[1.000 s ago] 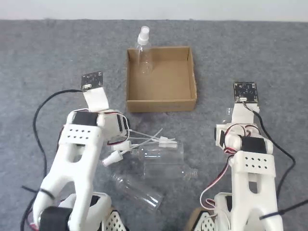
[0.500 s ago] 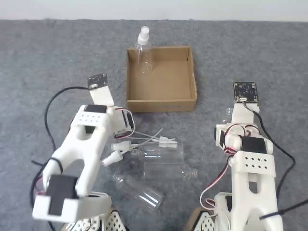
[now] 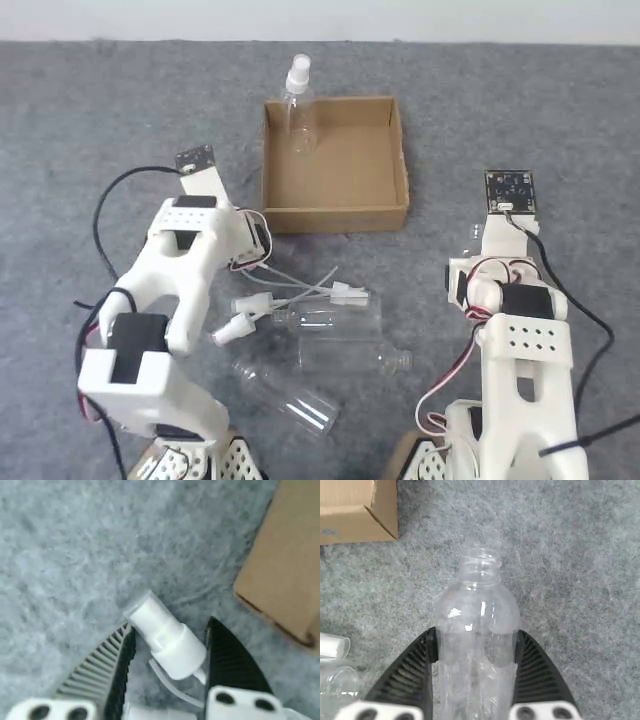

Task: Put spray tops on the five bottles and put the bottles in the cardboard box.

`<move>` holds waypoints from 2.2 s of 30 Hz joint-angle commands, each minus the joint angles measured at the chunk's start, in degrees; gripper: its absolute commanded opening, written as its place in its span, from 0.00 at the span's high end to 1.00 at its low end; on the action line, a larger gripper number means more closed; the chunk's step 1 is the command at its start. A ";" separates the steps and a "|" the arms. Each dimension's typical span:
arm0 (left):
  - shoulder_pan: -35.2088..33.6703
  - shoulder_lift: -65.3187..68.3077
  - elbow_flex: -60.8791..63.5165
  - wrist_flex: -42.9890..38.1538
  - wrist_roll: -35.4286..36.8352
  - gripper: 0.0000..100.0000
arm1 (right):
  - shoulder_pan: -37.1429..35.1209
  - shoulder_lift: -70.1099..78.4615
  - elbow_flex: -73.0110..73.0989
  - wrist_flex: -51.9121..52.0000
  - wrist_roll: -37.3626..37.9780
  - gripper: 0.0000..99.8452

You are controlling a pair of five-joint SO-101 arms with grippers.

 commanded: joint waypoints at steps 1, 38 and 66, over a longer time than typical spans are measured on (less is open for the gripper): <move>-0.35 -0.53 -2.86 1.05 0.44 0.86 | 0.57 -1.80 -0.88 -1.10 -0.09 0.98; -7.12 -13.27 4.00 -1.67 -17.41 0.93 | 0.57 -1.71 -0.26 -1.45 0.00 0.97; -7.82 -13.19 9.36 -6.59 -21.54 0.82 | 0.57 -1.71 -0.18 -1.45 0.00 0.97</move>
